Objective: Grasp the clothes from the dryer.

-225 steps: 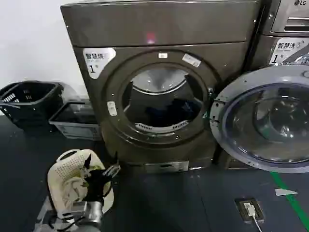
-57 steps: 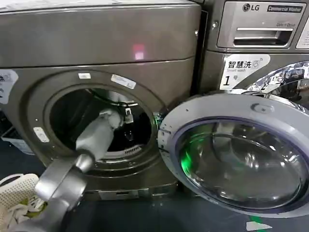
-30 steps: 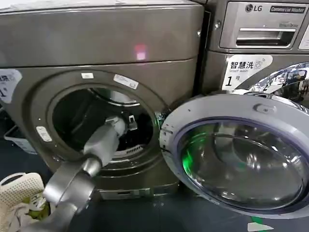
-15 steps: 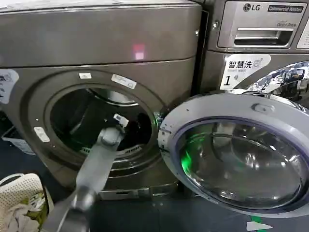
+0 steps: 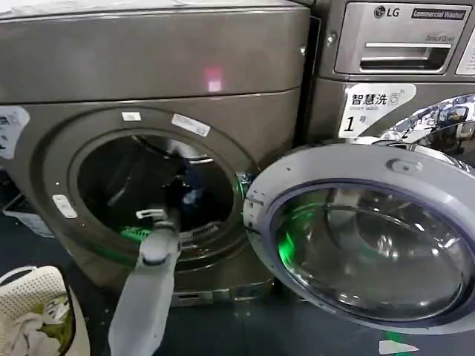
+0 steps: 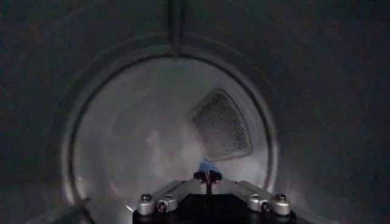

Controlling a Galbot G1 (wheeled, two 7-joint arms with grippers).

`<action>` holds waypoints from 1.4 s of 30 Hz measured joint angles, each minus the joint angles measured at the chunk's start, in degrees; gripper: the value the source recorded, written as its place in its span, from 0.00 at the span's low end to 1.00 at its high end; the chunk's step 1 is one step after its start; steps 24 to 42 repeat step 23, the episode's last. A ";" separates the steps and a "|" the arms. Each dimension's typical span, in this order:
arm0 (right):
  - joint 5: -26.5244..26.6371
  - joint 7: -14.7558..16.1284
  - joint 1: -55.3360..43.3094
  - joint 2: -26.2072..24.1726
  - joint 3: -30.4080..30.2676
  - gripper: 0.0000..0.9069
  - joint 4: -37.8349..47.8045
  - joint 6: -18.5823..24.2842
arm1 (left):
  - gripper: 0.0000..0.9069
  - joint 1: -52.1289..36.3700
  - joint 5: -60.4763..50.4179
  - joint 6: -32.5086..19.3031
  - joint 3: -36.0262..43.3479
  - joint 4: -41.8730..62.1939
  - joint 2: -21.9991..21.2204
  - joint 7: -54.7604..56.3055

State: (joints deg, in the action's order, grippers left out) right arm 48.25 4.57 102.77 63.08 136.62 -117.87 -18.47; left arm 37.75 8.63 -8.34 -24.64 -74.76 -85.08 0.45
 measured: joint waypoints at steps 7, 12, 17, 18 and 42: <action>0.18 -0.04 0.03 0.06 0.14 1.00 -0.01 0.87 | 0.00 0.77 -1.06 -0.51 0.43 -1.12 -0.24 2.16; 0.22 0.23 0.11 -0.06 0.79 1.00 -0.07 0.62 | 0.00 1.21 -1.23 -0.44 0.48 -1.84 -0.42 2.72; 0.43 0.55 0.20 -0.15 1.22 1.00 -0.04 0.56 | 0.00 1.58 -0.87 0.13 0.55 -2.61 -0.17 3.09; 0.44 0.64 0.28 -0.14 1.32 1.00 0.04 0.56 | 0.00 1.57 -0.69 0.25 0.71 -2.70 0.03 3.10; 0.64 0.75 0.81 -0.15 1.62 1.00 -0.14 0.57 | 0.00 1.24 -0.14 0.42 1.40 -2.75 0.08 3.17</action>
